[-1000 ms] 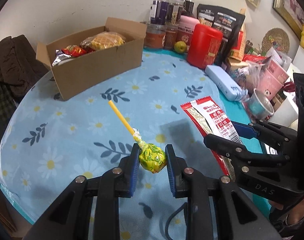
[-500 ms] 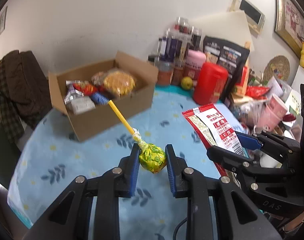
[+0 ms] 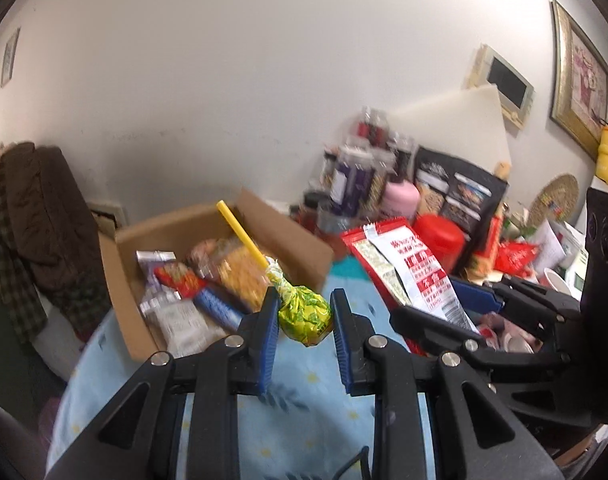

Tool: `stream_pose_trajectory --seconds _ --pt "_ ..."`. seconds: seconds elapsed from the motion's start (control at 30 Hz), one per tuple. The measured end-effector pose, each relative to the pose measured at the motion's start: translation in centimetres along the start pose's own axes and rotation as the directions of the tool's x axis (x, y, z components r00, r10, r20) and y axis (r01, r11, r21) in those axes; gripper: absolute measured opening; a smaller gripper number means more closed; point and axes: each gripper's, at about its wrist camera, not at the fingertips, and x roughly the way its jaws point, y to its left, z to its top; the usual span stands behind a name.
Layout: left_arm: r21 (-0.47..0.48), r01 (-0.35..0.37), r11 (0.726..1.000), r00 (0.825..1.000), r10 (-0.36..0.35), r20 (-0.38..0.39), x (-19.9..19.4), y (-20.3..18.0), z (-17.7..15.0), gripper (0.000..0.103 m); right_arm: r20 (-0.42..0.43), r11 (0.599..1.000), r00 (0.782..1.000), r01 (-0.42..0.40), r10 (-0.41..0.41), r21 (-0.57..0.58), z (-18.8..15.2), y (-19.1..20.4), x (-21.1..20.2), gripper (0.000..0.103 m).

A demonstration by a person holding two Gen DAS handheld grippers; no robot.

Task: Organize snacks
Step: 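Carry the lollipop and red-white packet up and over the cardboard box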

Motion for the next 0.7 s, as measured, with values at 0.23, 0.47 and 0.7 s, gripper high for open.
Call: stream_pose_trajectory --seconds 0.23,0.47,0.7 --pt "-0.005 -0.050 0.999 0.997 0.050 0.056 1.5 2.5 3.6 0.025 0.041 0.998 0.999 0.002 0.001 -0.058 3.6 0.1 3.7 0.043" --pt "-0.036 -0.145 0.989 0.985 0.148 0.084 3.9 6.3 6.2 0.025 0.078 0.996 0.996 -0.033 0.040 -0.085 6.9 1.0 9.0 0.043" --pt "-0.095 -0.212 0.973 0.976 0.216 0.032 8.2 11.0 6.8 0.025 0.048 0.992 0.995 -0.079 0.084 -0.096 8.1 1.4 14.8 0.043"
